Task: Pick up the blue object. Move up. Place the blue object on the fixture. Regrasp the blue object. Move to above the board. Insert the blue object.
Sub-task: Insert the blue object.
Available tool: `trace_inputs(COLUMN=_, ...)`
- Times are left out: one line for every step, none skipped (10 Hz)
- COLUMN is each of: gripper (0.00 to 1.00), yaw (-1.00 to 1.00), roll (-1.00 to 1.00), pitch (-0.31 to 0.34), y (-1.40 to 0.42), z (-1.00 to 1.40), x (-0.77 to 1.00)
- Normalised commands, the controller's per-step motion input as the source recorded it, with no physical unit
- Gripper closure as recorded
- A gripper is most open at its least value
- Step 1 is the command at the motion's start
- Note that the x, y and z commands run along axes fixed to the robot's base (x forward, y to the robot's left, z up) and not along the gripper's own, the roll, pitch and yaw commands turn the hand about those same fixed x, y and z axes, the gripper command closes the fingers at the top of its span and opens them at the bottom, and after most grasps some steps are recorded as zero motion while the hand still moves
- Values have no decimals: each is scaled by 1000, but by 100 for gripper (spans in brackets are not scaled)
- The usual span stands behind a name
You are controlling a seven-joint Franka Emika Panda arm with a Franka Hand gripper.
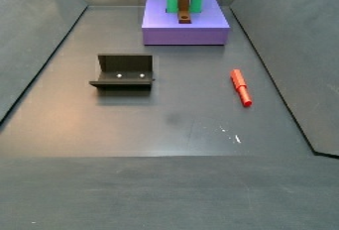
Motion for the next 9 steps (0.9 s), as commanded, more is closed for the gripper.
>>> trace_inputs(gripper=100, yaw=226, roll=-243, pitch=0, y=-651, z=-369, x=71)
trace_inputs(gripper=100, yaw=289, roll=-136, pitch=0, y=-674, z=-506, x=46)
trace_inputs(gripper=100, yaw=243, roll=-139, pitch=0, y=-674, z=-460, x=0)
trace_inputs(gripper=100, yaw=111, roll=-184, pitch=-74, y=-440, z=-643, x=-160)
trace_inputs(gripper=100, yaw=66, roll=0, pitch=-164, y=-211, z=-837, x=-257)
trace_inputs(gripper=100, yaw=31, roll=0, pitch=-220, y=-189, z=-806, x=-309)
trace_inputs(gripper=100, yaw=20, roll=50, pitch=-240, y=-174, z=-786, x=-89)
trace_inputs(gripper=100, yaw=231, roll=139, pitch=-244, y=-337, z=-680, x=-103)
trace_inputs(gripper=100, yaw=286, roll=249, pitch=-157, y=-320, z=-651, x=0)
